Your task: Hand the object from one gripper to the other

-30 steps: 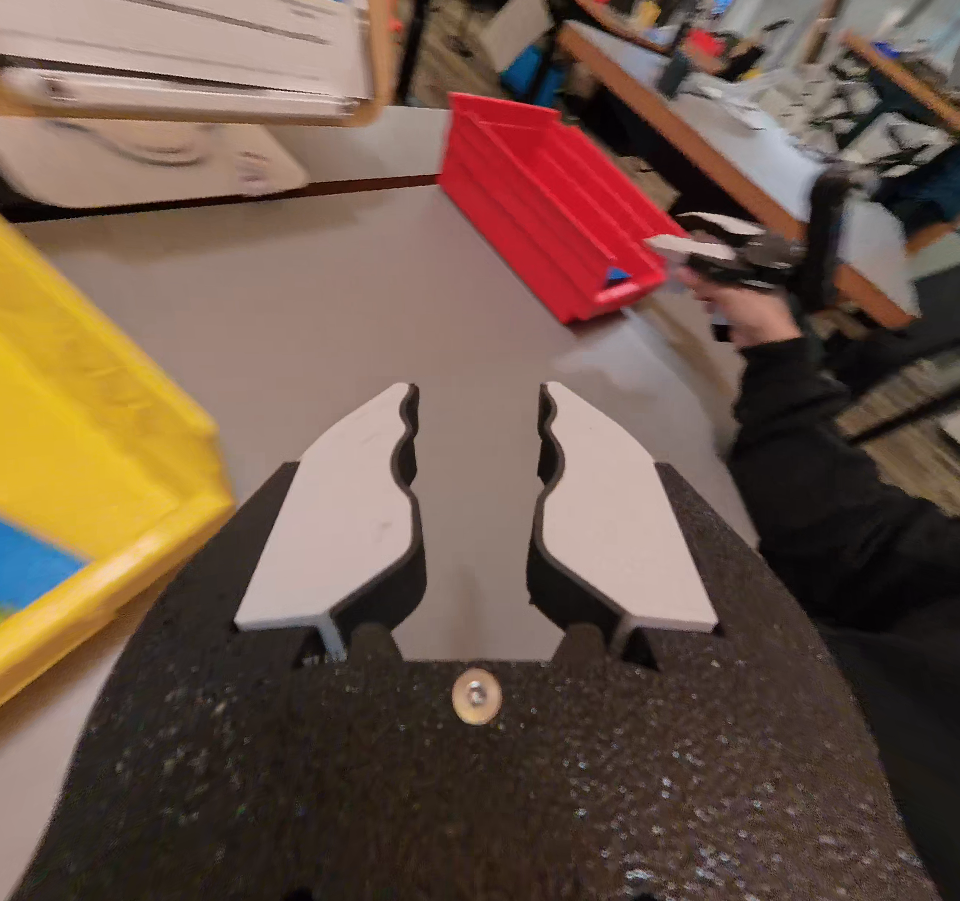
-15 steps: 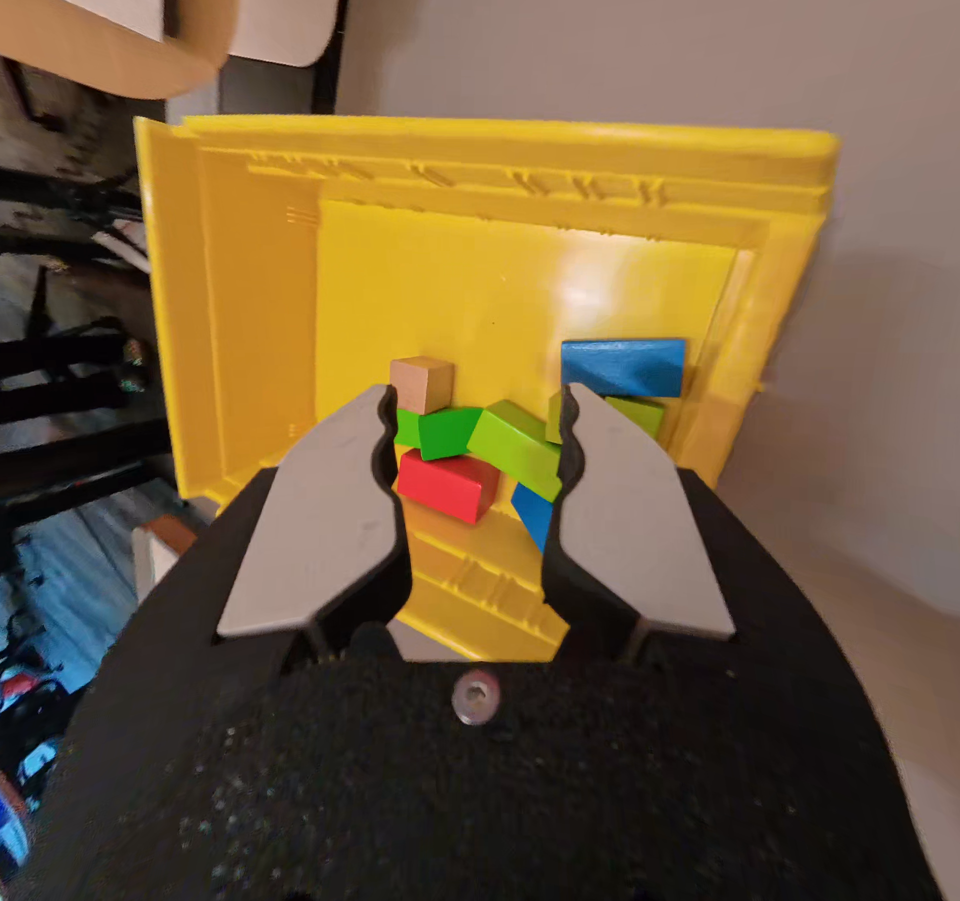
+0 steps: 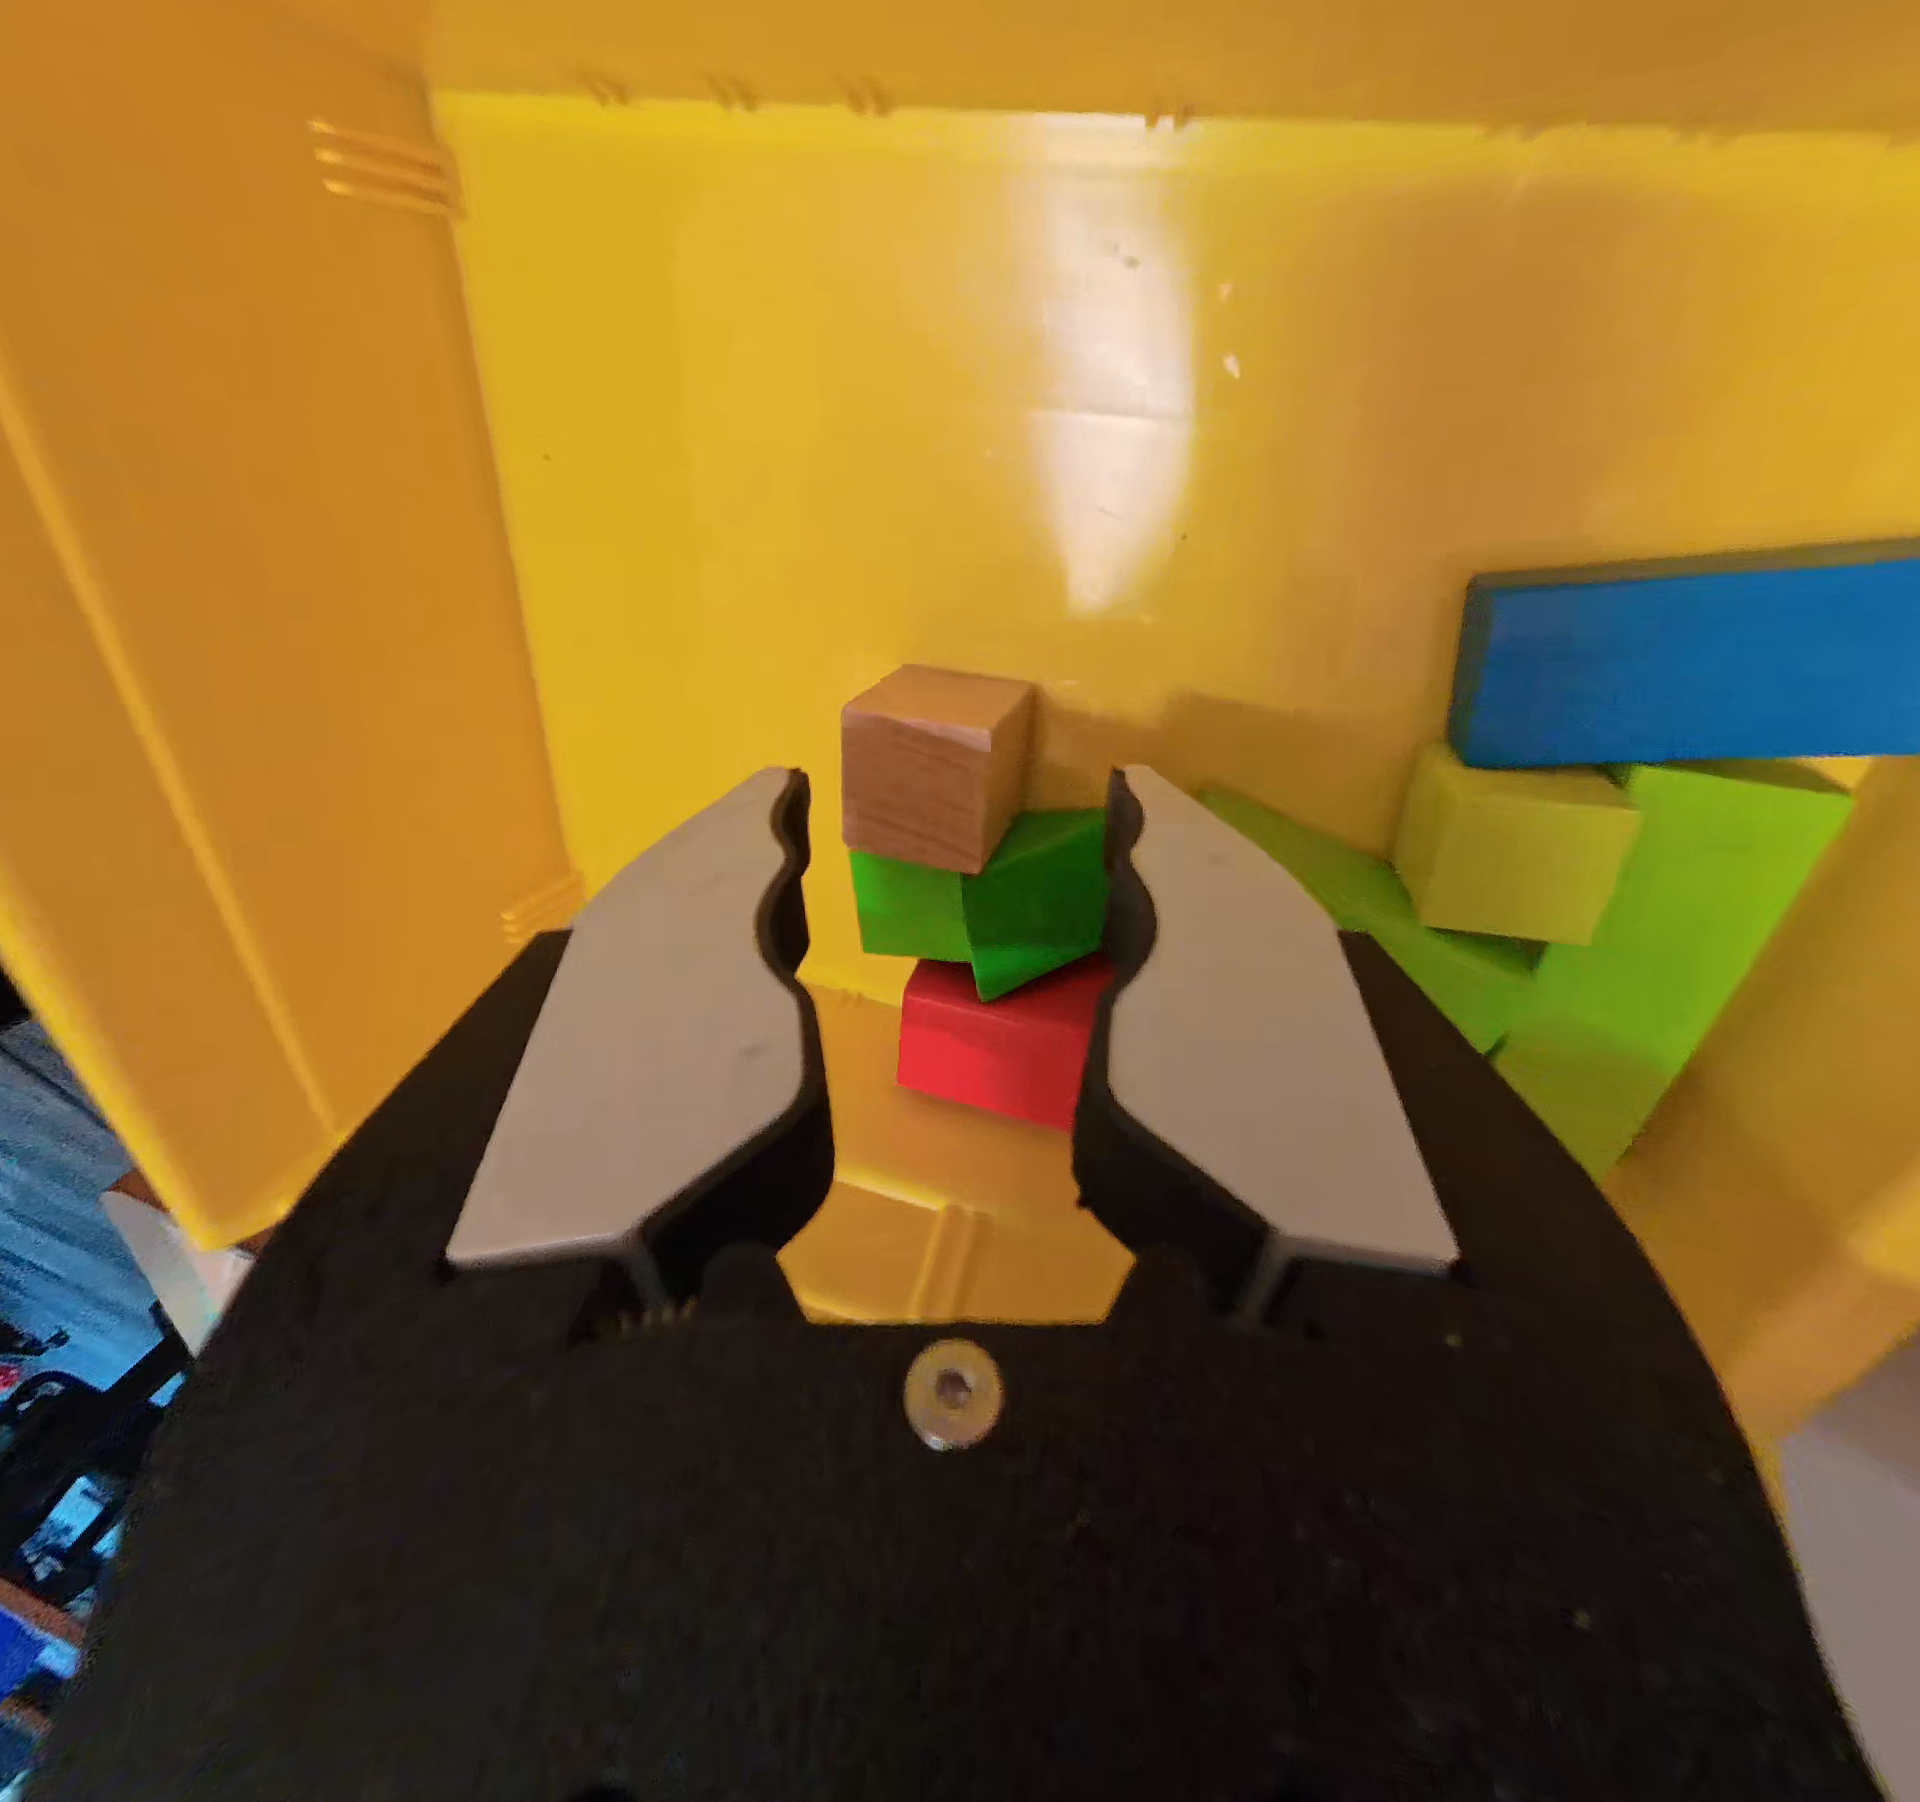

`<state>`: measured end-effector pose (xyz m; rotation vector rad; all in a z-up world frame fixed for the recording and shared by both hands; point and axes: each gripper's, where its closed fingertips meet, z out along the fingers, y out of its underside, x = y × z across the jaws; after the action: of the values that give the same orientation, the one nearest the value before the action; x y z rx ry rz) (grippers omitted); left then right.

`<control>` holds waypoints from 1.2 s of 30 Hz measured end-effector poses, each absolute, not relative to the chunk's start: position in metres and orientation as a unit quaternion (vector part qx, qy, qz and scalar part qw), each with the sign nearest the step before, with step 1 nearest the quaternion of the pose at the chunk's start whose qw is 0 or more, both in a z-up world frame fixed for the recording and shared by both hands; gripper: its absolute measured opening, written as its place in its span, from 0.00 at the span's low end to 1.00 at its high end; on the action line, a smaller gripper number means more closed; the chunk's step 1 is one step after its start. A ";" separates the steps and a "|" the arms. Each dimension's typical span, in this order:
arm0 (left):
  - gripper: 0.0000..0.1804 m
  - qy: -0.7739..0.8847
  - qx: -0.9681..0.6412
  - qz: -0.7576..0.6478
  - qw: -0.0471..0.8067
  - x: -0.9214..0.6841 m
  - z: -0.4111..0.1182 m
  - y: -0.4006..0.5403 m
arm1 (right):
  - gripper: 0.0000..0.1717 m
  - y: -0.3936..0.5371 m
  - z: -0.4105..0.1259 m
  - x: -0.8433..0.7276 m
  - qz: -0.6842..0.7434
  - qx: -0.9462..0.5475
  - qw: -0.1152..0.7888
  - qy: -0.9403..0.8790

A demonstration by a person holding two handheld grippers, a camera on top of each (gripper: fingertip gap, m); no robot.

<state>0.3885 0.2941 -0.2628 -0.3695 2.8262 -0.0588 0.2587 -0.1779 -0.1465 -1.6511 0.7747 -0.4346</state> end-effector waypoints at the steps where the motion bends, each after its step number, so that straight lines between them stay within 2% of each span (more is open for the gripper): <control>1: 0.30 0.982 -0.124 -0.012 0.142 0.390 -0.267 0.296 | 0.43 -0.177 -0.148 0.259 -0.184 -0.710 0.593 0.334; 5: 0.27 0.984 -0.111 0.016 0.136 0.395 -0.281 0.300 | 0.43 -0.174 -0.156 0.260 -0.171 -0.715 0.588 0.336; 9: 0.20 0.983 -0.105 0.044 0.142 0.398 -0.288 0.305 | 0.44 -0.170 -0.162 0.259 -0.165 -0.726 0.579 0.331; 14: 0.20 0.964 -0.147 -0.017 0.220 0.411 -0.257 0.286 | 0.44 -0.167 -0.162 0.260 -0.165 -0.727 0.579 0.330; 19: 0.19 0.905 -0.212 -0.154 0.336 0.394 -0.183 0.249 | 0.44 -0.160 -0.153 0.256 -0.158 -0.716 0.595 0.328; 26: 0.19 0.797 -0.218 -0.434 0.358 0.293 -0.113 0.136 | 0.45 -0.122 -0.136 0.239 -0.074 -0.688 0.646 0.321; 30: 0.19 0.764 -0.185 -0.525 0.325 0.238 -0.103 0.072 | 0.46 -0.091 -0.131 0.223 -0.007 -0.676 0.670 0.306; 36: 0.19 0.767 -0.079 -0.554 0.313 0.176 -0.117 0.003 | 0.50 -0.039 -0.137 0.183 0.164 -0.670 0.668 0.279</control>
<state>0.1760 0.0035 -0.1167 -0.2090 2.0225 -1.4619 0.1831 -0.0391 -0.1375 -1.5113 0.6286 0.3696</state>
